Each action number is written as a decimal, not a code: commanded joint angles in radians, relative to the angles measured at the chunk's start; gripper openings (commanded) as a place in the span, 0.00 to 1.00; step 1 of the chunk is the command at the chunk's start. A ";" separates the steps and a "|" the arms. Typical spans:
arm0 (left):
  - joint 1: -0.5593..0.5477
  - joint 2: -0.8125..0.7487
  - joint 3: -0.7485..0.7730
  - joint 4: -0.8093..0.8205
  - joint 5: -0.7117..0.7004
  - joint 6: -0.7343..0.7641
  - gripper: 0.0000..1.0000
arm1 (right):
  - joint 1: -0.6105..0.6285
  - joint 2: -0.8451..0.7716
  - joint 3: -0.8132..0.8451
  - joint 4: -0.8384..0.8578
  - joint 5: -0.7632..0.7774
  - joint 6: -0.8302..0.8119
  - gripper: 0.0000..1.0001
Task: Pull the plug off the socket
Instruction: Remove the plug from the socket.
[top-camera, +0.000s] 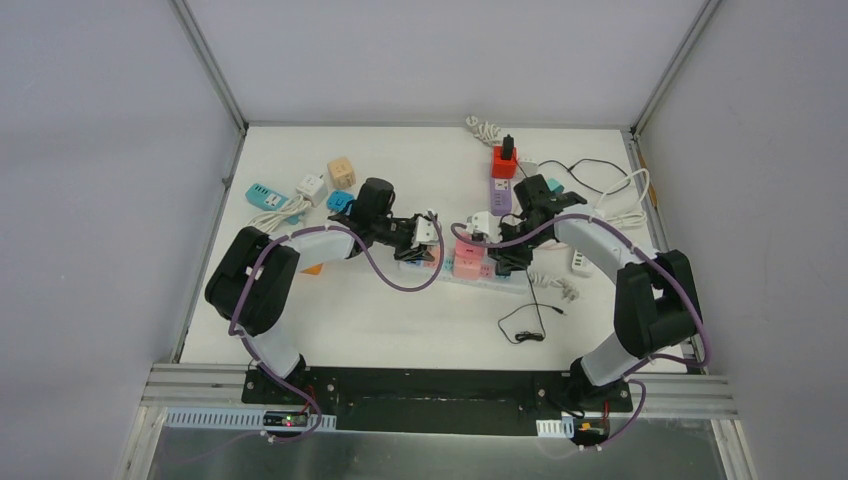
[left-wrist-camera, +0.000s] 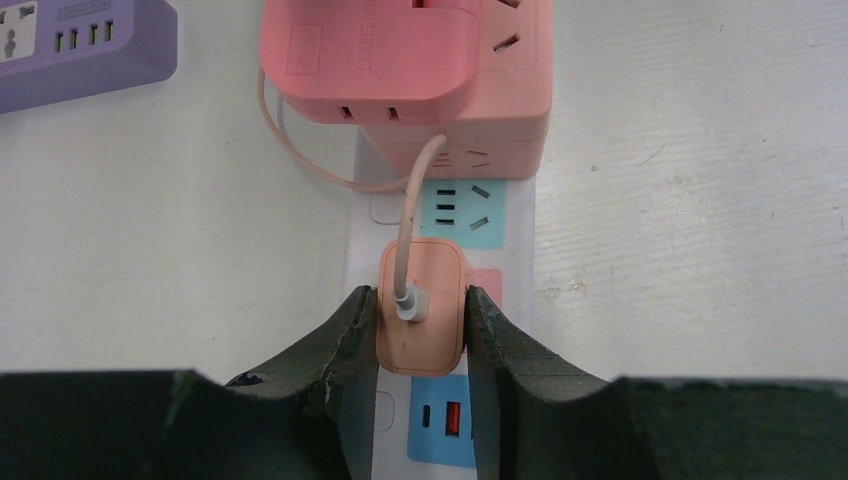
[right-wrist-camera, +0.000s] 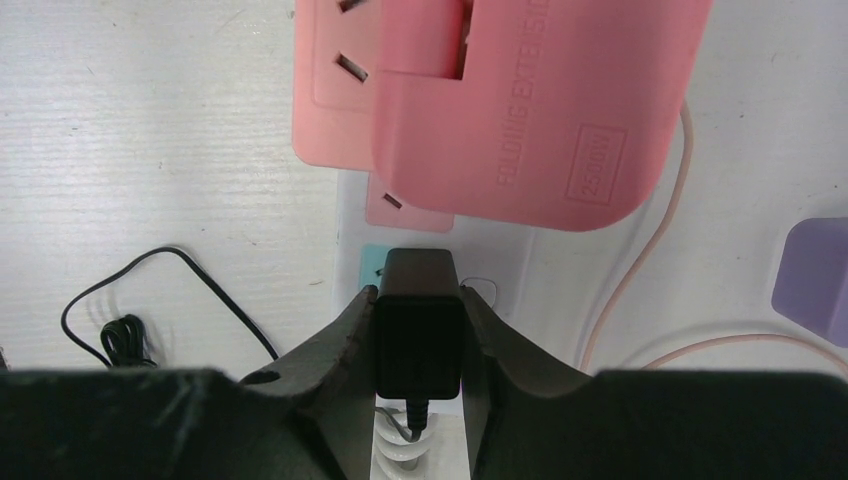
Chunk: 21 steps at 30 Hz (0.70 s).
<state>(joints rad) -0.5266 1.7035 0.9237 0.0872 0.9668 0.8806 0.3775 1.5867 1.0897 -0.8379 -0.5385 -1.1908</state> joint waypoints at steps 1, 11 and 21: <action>-0.016 0.032 0.010 -0.027 -0.003 0.030 0.00 | 0.119 0.014 0.027 -0.028 -0.078 0.071 0.00; -0.016 0.034 0.015 -0.032 -0.009 0.030 0.00 | -0.005 0.005 0.013 -0.144 -0.084 -0.089 0.00; -0.019 0.035 0.016 -0.037 -0.017 0.032 0.00 | 0.129 0.026 0.060 -0.052 -0.088 0.089 0.00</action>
<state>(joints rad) -0.5350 1.7096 0.9314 0.0769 0.9695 0.8810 0.3954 1.5948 1.1130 -0.8833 -0.5037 -1.1709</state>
